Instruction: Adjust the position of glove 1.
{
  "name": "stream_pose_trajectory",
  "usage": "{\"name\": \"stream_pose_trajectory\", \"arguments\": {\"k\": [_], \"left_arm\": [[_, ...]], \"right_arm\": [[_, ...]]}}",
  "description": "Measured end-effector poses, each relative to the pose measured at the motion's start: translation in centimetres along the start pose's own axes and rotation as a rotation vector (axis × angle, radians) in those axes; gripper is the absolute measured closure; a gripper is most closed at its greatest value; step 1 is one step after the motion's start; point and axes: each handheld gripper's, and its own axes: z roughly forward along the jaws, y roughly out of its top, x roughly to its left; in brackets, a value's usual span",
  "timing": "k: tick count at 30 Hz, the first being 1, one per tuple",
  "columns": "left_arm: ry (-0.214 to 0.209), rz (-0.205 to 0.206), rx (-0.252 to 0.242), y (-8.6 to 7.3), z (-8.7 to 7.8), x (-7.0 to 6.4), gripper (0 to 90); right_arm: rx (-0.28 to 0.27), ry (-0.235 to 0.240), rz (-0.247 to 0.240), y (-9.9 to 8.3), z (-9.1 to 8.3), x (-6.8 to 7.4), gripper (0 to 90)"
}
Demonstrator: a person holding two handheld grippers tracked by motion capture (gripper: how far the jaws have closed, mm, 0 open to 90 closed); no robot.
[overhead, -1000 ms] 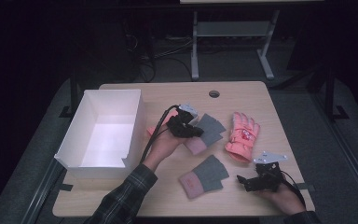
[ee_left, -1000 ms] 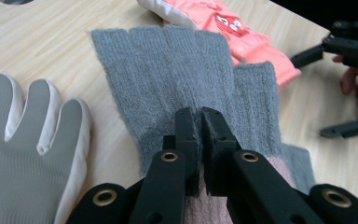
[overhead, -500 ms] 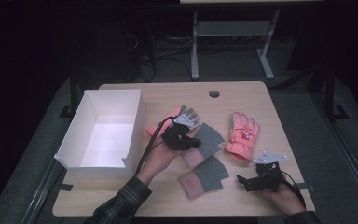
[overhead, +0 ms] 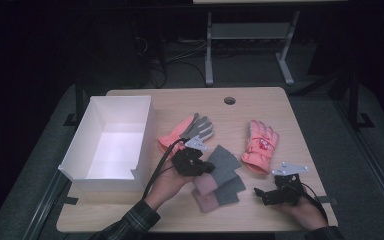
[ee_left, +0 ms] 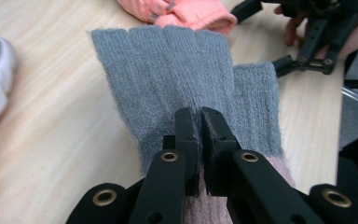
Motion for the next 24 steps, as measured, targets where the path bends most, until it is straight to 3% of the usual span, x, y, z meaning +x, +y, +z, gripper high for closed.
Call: {"name": "stream_pose_trajectory", "arguments": {"k": [8, 13, 24], "left_arm": [[-0.03, 0.017, 0.008, -0.8, 0.7, -0.9, 85.9], [-0.053, 0.044, 0.033, -0.9, 1.8, -1.2, 85.8], [-0.064, 0.049, 0.097, -1.6, 3.2, -1.8, 85.8]], "right_arm": [[0.001, 0.0, 0.002, 0.0, 0.0, 0.0, 0.0], [0.001, 0.0, 0.002, 0.0, 0.0, 0.0, 0.0], [0.002, -0.001, 0.003, 0.0, 0.0, 0.0, 0.0]]}}
